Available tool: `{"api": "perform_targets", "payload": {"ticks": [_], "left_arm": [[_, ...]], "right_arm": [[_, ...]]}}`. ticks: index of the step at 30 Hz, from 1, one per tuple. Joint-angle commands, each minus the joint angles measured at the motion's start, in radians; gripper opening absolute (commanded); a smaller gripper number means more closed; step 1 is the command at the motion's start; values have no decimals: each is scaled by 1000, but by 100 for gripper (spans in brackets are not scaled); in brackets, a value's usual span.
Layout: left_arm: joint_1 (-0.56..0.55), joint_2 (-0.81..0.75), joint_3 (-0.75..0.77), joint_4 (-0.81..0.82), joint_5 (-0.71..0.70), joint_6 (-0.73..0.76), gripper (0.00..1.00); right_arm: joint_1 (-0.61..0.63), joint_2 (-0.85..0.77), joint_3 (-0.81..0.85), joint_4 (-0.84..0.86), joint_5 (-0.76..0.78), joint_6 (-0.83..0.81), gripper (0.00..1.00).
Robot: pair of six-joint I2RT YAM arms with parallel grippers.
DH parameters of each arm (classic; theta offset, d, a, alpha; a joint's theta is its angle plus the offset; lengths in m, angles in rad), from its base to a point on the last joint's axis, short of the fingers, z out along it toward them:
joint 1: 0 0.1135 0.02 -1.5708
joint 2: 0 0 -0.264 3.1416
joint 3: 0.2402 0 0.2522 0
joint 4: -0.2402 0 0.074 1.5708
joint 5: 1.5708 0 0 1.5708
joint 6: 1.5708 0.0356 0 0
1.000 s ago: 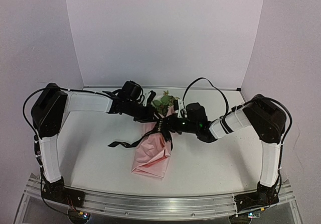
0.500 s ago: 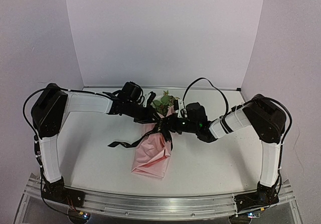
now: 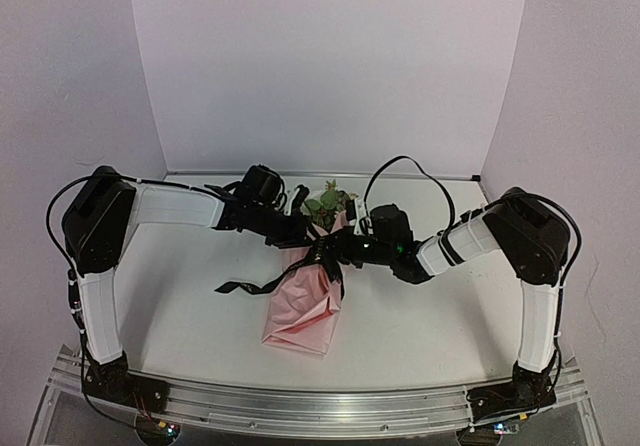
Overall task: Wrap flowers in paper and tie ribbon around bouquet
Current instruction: Cross the half-tied ribbon over the folded bouquet.
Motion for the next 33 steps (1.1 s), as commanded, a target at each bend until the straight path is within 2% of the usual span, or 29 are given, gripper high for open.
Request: {"api": "perform_targets", "payload": {"ticks": [1, 18, 25, 33], "left_arm": [[-6, -15, 6, 28, 13, 1, 34], [-4, -31, -8, 37, 27, 20, 30], [-5, -40, -20, 48, 35, 25, 24], [-4, -51, -27, 57, 22, 31, 6]], "right_arm": [[2, 12, 45, 49, -40, 5, 0], [0, 19, 104, 50, -172, 22, 0], [0, 22, 125, 51, -213, 29, 0], [1, 18, 133, 49, -221, 32, 0]]}}
